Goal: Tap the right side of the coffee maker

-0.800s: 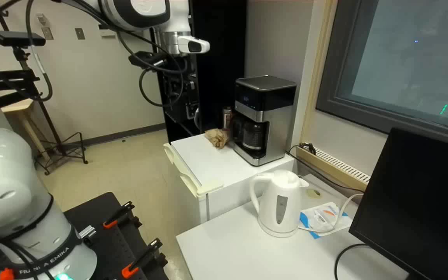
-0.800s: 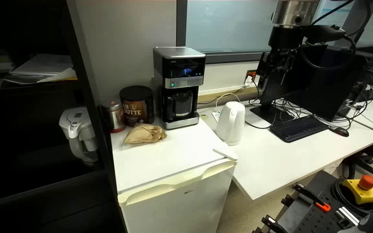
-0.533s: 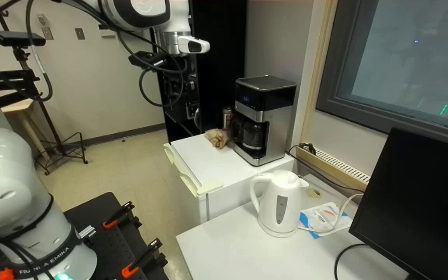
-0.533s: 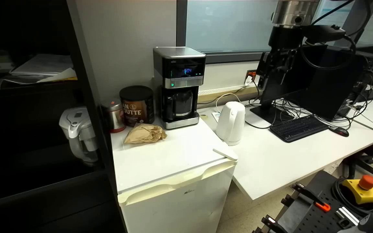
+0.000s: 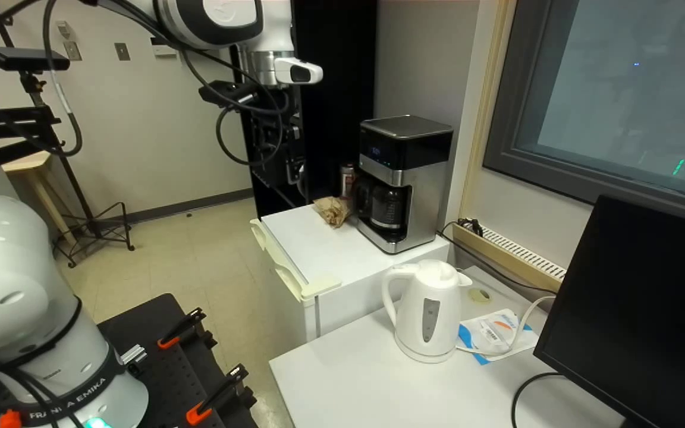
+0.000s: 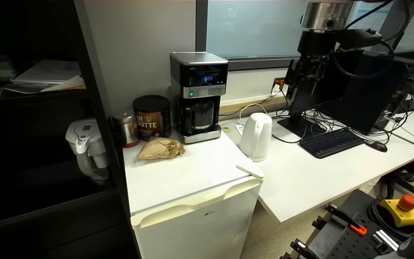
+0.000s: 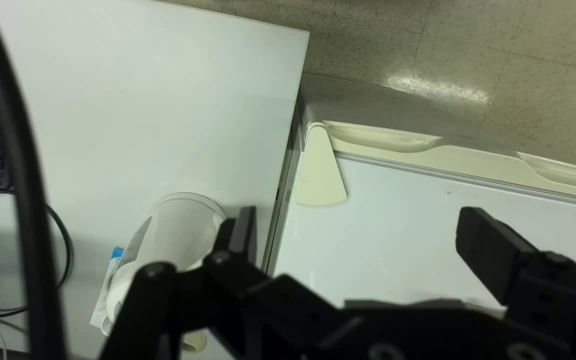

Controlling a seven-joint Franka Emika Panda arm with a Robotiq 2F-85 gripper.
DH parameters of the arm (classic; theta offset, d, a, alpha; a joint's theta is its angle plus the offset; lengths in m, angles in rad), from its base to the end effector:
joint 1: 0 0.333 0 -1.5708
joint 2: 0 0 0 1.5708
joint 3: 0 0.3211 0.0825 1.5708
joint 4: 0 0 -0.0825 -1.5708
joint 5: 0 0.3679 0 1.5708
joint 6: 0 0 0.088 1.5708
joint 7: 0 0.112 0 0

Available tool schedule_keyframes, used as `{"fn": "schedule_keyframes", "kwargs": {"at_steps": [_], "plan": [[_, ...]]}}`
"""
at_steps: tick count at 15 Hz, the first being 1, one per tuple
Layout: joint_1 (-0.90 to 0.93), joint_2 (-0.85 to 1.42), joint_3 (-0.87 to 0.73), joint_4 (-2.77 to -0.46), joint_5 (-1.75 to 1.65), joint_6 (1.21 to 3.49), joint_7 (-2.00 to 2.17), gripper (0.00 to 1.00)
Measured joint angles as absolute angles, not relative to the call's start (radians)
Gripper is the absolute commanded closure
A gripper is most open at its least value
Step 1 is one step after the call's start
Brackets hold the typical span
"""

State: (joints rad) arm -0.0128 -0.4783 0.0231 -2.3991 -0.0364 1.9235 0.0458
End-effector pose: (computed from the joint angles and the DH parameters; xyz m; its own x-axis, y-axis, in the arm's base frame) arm 0.3877 0.0020 0.4956 0.9997 -0.0254 0.0043 -0.0256 -0.9987 0.0447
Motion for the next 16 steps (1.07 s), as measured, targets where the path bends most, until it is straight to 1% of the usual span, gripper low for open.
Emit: {"fn": "schedule_keyframes", "kwargs": {"at_steps": [5,6,7,10,16], "plan": [[-0.013,-0.414,0.015,-2.389,-0.114,2.039,-0.042,0.00],[-0.013,-0.395,0.015,-2.384,-0.136,2.068,-0.068,0.25],[-0.012,-0.376,0.015,-2.379,-0.153,2.094,-0.092,0.26],[-0.009,-0.314,0.015,-2.365,-0.205,2.175,-0.180,0.47],[0.005,-0.186,0.022,-2.322,-0.340,2.302,-0.320,0.95]]}}
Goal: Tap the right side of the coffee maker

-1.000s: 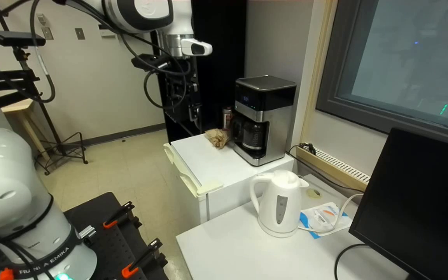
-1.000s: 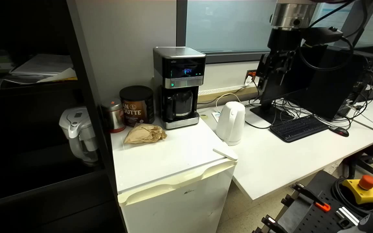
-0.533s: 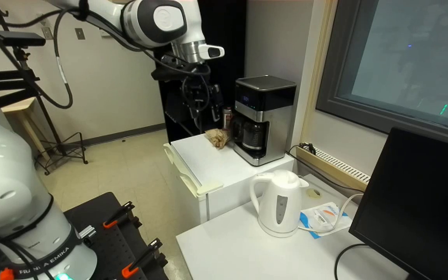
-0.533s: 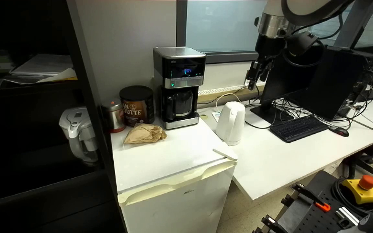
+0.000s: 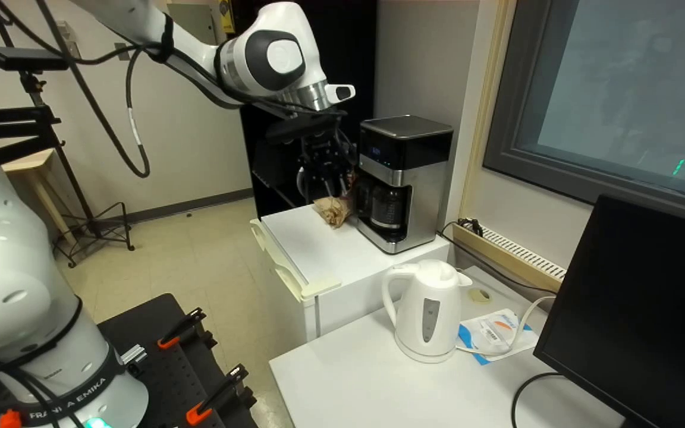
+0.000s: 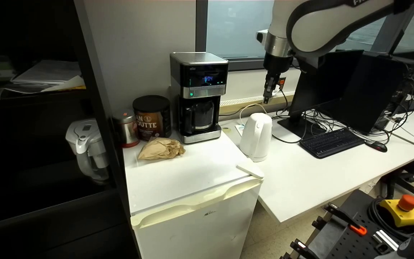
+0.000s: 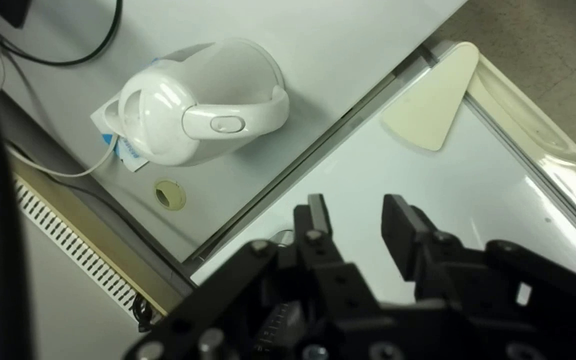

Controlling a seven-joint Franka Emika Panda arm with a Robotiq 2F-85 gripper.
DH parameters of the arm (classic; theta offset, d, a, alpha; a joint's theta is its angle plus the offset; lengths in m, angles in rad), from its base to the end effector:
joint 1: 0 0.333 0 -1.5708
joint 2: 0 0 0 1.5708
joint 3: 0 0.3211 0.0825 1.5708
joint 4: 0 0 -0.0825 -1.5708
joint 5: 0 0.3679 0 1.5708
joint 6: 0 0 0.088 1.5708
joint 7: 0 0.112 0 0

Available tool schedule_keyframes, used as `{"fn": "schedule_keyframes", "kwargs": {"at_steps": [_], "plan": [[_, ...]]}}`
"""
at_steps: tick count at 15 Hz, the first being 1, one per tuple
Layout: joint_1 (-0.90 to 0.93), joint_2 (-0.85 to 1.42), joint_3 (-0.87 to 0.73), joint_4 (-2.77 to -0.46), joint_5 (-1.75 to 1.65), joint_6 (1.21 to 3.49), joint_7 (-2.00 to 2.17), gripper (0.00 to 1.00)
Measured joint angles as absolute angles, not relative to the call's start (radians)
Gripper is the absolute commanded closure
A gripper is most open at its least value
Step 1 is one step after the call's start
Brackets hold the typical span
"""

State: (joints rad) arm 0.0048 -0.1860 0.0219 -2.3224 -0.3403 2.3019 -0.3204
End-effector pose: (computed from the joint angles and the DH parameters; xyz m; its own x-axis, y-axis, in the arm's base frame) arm 0.4826 0.0049 0.4415 0.8466 0.5310 0.0348 0.4955 -0.8105 0.3125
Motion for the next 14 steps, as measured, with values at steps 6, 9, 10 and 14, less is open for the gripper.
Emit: {"fn": "schedule_keyframes", "kwargs": {"at_steps": [6,9,10,14], "plan": [[0.005,-0.069,0.034,-2.266,-0.586,2.449,-0.345,0.96],[0.004,-0.019,0.034,-2.239,-0.707,2.541,-0.325,0.97],[0.004,-0.005,0.033,-2.231,-0.743,2.571,-0.310,0.97],[0.003,0.050,0.030,-2.192,-0.879,2.687,-0.234,0.97]]}}
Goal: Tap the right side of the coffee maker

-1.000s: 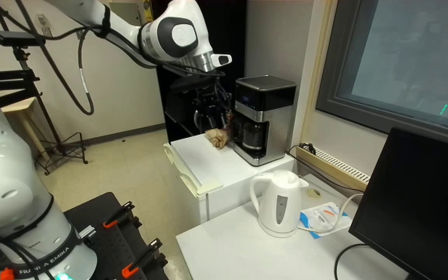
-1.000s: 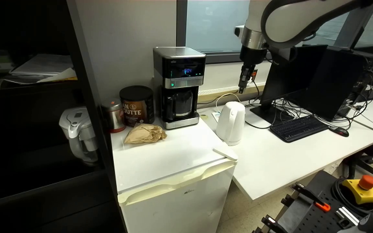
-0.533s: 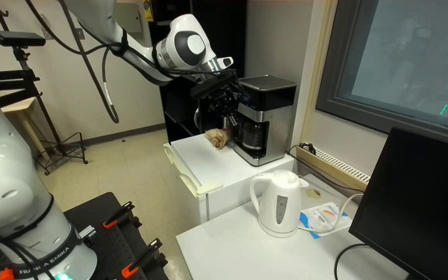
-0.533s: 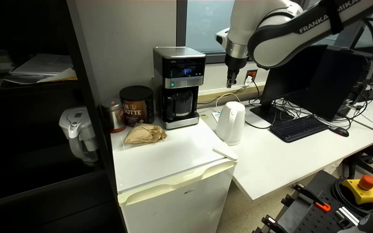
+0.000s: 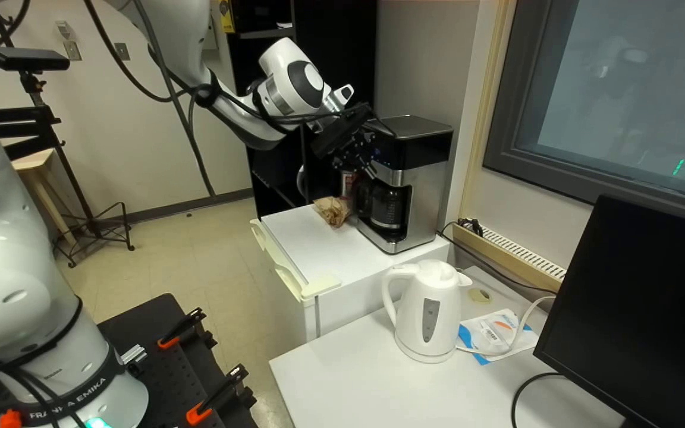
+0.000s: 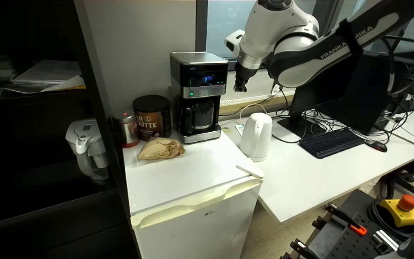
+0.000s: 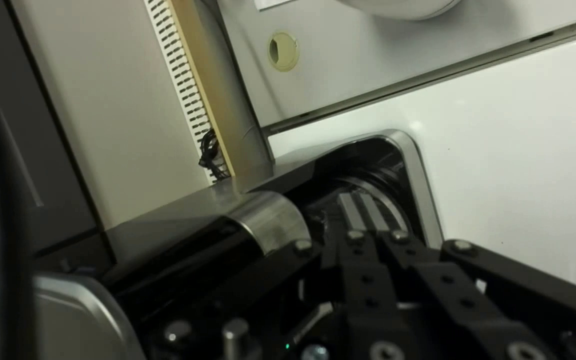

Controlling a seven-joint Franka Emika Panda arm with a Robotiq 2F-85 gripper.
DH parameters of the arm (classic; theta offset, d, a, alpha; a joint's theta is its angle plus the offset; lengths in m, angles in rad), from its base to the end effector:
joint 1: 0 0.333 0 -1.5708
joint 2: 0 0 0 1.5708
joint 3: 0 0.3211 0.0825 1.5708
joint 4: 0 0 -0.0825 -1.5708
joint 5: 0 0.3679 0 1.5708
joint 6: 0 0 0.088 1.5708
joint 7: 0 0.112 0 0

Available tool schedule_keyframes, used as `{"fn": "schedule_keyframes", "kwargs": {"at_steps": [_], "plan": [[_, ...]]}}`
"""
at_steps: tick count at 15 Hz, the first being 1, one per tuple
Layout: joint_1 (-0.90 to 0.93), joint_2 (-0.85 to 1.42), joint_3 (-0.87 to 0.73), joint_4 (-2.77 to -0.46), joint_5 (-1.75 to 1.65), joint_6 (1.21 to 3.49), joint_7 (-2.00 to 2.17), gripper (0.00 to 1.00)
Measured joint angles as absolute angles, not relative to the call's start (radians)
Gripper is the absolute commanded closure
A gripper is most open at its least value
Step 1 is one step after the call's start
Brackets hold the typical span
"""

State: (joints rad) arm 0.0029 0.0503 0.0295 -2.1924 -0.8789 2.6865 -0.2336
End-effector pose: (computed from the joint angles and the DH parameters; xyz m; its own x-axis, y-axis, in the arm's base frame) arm 0.5576 0.0409 0.4133 0.5439 0.8386 0.0319 0.6431 -0.4409 0.6261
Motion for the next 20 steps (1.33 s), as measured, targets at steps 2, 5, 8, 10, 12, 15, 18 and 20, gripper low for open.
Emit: {"fn": "schedule_keyframes", "kwargs": {"at_steps": [2,5,8,10,12,15,18,20], "plan": [[0.002,0.077,0.027,-2.172,-0.935,2.735,-0.190,0.97],[0.002,0.119,0.020,-2.138,-0.991,2.795,-0.137,0.97],[0.001,0.163,0.013,-2.100,-1.020,2.842,-0.102,0.97],[0.001,0.193,0.009,-2.074,-1.026,2.865,-0.093,0.97],[0.001,0.219,0.006,-2.050,-1.028,2.885,-0.088,0.97],[0.002,0.228,0.005,-2.041,-1.036,2.901,-0.078,0.97],[0.002,0.231,0.003,-2.040,-1.052,2.908,-0.073,0.97],[0.002,0.231,0.003,-2.041,-1.058,2.909,-0.073,0.96]]}}
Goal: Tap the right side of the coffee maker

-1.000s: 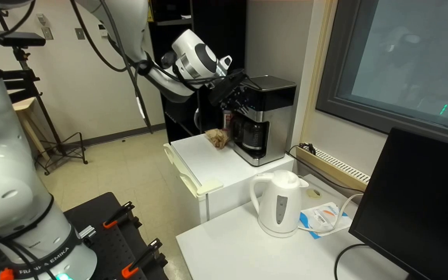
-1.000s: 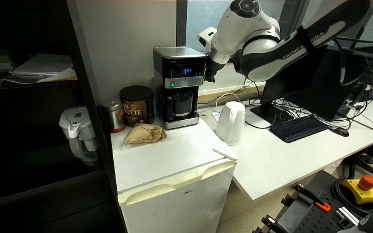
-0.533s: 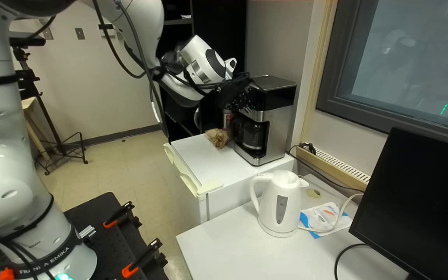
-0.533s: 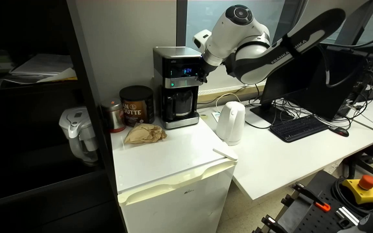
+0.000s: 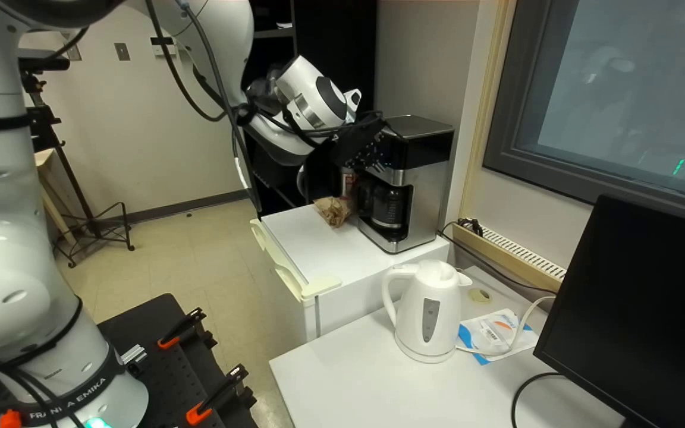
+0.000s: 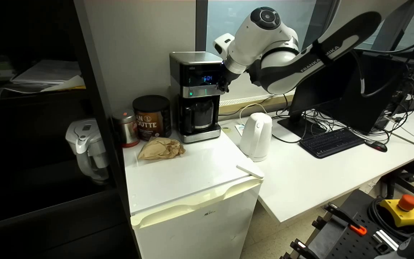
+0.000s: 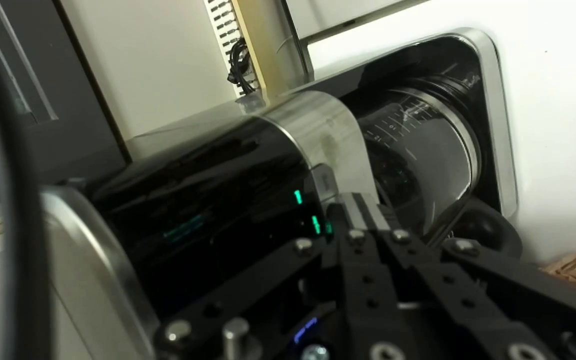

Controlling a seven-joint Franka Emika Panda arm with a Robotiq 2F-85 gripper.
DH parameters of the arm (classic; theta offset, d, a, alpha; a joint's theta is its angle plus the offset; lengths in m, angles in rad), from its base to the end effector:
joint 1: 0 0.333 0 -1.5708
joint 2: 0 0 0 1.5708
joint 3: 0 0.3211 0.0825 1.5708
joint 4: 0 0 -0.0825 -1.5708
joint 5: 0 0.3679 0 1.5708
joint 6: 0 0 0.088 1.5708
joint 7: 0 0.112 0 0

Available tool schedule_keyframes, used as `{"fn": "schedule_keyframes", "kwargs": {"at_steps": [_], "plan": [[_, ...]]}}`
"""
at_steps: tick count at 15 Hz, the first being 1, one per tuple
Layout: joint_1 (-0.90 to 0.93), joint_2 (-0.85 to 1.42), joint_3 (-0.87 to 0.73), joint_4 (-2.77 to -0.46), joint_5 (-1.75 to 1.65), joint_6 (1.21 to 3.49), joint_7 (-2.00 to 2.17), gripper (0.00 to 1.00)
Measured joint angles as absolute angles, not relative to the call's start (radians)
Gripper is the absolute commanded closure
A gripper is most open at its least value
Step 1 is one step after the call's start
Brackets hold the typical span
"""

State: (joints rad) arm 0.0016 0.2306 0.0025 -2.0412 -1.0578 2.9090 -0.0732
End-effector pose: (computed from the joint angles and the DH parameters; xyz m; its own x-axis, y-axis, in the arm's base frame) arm 0.6056 0.0545 0.3916 0.4382 0.8831 0.1675 0.5976 -0.4255 0.6796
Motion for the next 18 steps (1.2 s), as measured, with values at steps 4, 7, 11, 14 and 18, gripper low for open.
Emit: {"fn": "schedule_keyframes", "kwargs": {"at_steps": [4,7,11,14,18], "plan": [[0.002,0.230,0.025,-2.082,-1.021,2.909,-0.088,0.97],[0.004,0.219,0.049,-2.138,-0.986,2.907,-0.110,0.97],[0.011,0.172,0.059,-2.200,-1.041,2.895,-0.114,0.97],[0.021,0.117,0.059,-2.237,-1.152,2.869,-0.092,0.97],[0.034,0.050,0.061,-2.283,-1.290,2.831,-0.039,0.97]]}}
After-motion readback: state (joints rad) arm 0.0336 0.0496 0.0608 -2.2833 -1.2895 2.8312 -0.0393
